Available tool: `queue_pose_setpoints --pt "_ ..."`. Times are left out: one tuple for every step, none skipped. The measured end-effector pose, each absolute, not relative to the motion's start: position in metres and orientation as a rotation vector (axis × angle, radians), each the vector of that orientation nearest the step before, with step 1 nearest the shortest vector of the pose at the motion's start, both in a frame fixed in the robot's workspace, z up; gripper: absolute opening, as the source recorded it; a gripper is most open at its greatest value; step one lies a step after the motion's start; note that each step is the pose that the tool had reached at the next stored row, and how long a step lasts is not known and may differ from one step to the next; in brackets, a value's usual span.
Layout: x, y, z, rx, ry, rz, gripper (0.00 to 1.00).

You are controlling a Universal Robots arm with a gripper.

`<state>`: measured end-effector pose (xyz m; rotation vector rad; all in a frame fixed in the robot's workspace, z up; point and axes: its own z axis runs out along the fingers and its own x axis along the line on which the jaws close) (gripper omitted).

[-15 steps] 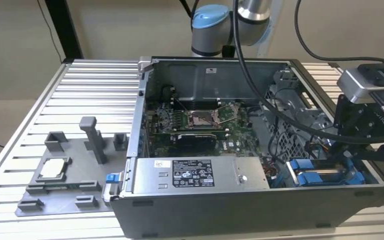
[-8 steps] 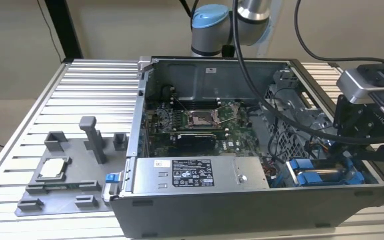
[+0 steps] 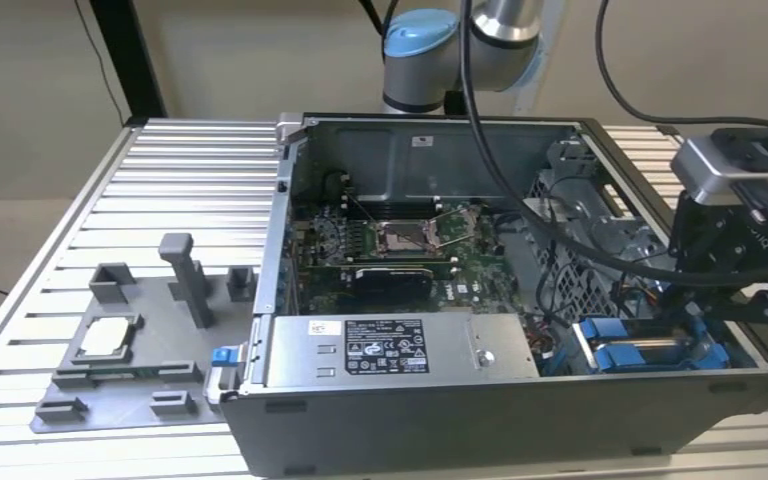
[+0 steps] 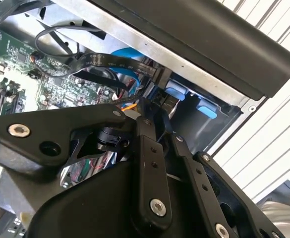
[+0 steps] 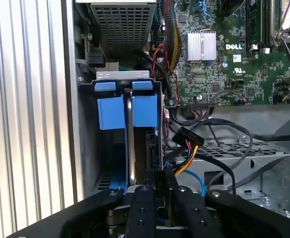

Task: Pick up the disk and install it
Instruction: 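Insert the first disk wire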

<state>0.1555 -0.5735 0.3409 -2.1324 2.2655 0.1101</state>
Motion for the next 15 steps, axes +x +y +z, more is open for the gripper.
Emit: queue_pose_setpoints --pt "0.1555 -0.5735 0.3409 -2.123 2.274 0.11 0.0" --pt "0.1555 -0.5735 0.3409 -2.119 2.278 0.11 0.0" --pt "0.1555 -0.5735 0.3409 -2.118 2.279 0.11 0.0" --pt "0.1555 -0.5735 0.3409 -2.118 2.279 0.11 0.0" --pt "0.1555 -0.5735 0.3409 -2.118 2.279 0.11 0.0" --pt "0.1554 -0.5736 0.3409 -2.117 2.28 0.11 0.0" --pt "0.1554 -0.5736 0.3408 -2.117 2.28 0.111 0.0" --pt "0.1553 -0.5736 0.3407 -2.117 2.28 0.111 0.0" --pt "0.1553 -0.5737 0.3406 -2.117 2.28 0.111 0.0" --pt "0.1552 -0.5738 0.3404 -2.117 2.281 0.112 0.0" --pt "0.1552 -0.5739 0.3401 -2.117 2.281 0.112 0.0" --pt "0.1552 -0.574 0.3399 -2.117 2.281 0.112 0.0" --pt "0.1552 -0.5742 0.3397 -2.117 2.281 0.112 0.0" --pt "0.1552 -0.5744 0.3397 -2.117 2.281 0.112 0.0" --pt "0.1552 -0.5745 0.3396 -2.117 2.281 0.112 0.0"
